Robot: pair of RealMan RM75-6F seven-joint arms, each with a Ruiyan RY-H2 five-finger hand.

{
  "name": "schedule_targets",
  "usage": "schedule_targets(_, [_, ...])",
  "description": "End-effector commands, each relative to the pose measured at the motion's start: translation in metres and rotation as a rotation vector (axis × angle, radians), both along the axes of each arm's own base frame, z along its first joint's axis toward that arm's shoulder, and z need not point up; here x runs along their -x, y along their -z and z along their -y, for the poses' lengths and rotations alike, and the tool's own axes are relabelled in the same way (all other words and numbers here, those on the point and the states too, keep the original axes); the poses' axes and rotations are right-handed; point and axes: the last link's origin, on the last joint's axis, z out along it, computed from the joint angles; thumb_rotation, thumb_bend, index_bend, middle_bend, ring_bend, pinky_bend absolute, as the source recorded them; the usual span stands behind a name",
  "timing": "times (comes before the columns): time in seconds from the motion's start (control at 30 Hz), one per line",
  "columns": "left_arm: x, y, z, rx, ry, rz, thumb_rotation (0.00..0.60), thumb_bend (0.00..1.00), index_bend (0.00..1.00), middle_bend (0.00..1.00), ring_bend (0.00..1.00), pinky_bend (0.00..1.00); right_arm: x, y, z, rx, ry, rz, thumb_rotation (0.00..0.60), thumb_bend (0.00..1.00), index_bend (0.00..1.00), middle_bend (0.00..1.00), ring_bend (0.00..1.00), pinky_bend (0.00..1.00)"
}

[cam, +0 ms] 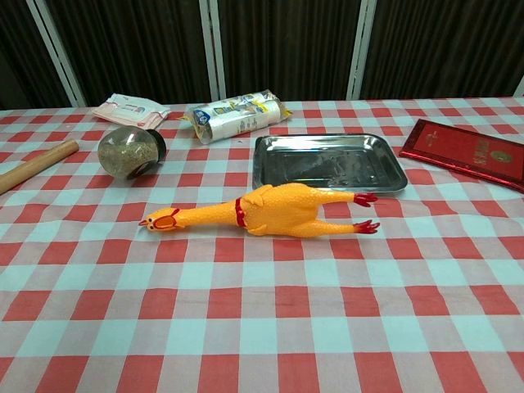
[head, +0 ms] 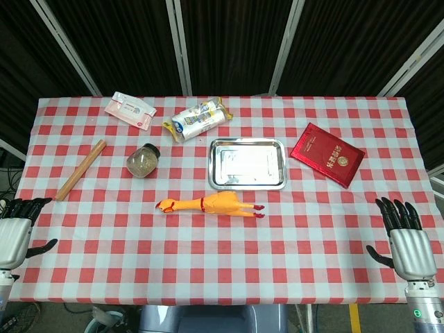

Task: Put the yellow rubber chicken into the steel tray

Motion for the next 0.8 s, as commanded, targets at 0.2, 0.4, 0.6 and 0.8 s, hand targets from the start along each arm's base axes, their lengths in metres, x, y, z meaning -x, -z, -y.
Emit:
schedule_targets(0.2, [0.0,0.001,0.0,-0.005,0.003,-0.002,0.6,0.04,0.19,0.22,0.18,0.15,-0.001,0.0,0.001,-0.002,-0.005,0.001,0.6,0.2,0.0,0.1,0.03,0.02])
schedule_targets(0.4, [0.001,-0.001,0.002,-0.016,0.008,0.002,0.6,0.04,0.19,0.22,0.18,0.15,-0.001,0.0,-0.001,-0.002,-0.01,0.004,0.6,0.2,0.0,0.1,0.03,0.02])
schedule_targets(0.6, [0.001,-0.003,0.003,-0.02,0.009,0.034,0.6,0.04,0.2,0.23,0.18,0.14,-0.002,-0.001,-0.005,0.003,-0.013,0.013,0.6,0.2,0.0,0.1,0.03,0.02])
schedule_targets(0.8, [-0.004,-0.003,-0.007,-0.002,0.037,0.056,0.6,0.04,0.21,0.23,0.18,0.14,-0.001,-0.002,-0.008,0.006,-0.018,0.02,0.6,0.2,0.0,0.1,0.03,0.02])
